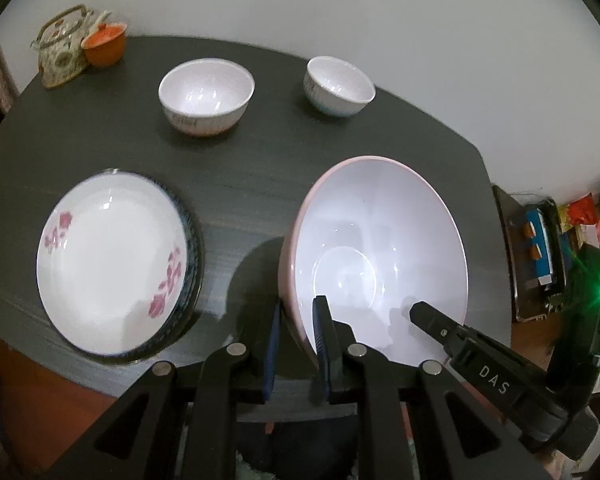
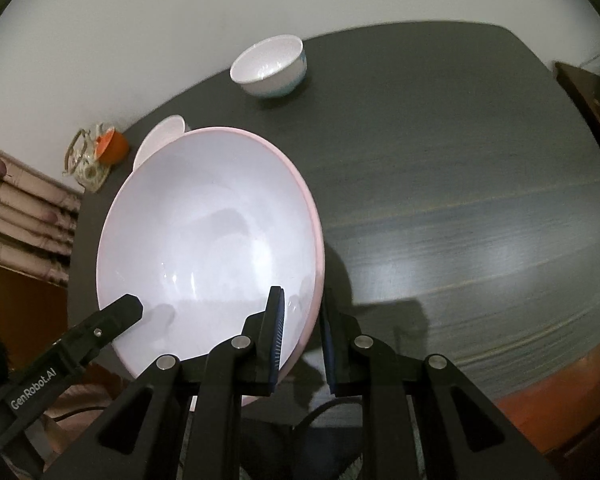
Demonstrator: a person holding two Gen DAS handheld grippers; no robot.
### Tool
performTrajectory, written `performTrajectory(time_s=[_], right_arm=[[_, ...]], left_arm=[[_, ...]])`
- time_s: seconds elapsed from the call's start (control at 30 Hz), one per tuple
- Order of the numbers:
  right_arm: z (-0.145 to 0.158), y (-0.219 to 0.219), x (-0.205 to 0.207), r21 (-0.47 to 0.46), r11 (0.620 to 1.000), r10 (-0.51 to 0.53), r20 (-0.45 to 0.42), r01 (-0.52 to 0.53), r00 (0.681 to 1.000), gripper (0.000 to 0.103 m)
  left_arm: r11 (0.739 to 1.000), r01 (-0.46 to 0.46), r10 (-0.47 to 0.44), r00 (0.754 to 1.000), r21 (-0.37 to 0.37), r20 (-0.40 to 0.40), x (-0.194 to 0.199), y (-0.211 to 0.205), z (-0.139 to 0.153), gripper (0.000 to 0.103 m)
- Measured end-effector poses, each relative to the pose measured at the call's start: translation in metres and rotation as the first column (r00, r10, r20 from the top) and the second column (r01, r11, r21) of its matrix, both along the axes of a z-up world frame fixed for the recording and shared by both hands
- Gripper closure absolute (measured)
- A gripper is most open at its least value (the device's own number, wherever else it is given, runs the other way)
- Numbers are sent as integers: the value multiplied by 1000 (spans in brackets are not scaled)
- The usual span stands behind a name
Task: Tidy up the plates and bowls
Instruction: 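Lift and carry the pink bowl with both tools beside the plate stack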
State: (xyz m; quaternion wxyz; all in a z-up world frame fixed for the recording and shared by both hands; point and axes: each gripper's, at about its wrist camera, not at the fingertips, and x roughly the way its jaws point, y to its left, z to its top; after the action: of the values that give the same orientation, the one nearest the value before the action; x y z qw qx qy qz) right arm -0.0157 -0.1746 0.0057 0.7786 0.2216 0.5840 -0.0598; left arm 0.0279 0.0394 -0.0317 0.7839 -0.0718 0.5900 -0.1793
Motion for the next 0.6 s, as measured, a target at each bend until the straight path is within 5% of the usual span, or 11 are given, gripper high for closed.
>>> performTrajectory(time_s=[0.6], right_arm=[[-36,13,-13,-10,1000,19,-102,-20,995,84]], left_arm=[[999,-4,8,997,51,-79,-8,1,-52,87]])
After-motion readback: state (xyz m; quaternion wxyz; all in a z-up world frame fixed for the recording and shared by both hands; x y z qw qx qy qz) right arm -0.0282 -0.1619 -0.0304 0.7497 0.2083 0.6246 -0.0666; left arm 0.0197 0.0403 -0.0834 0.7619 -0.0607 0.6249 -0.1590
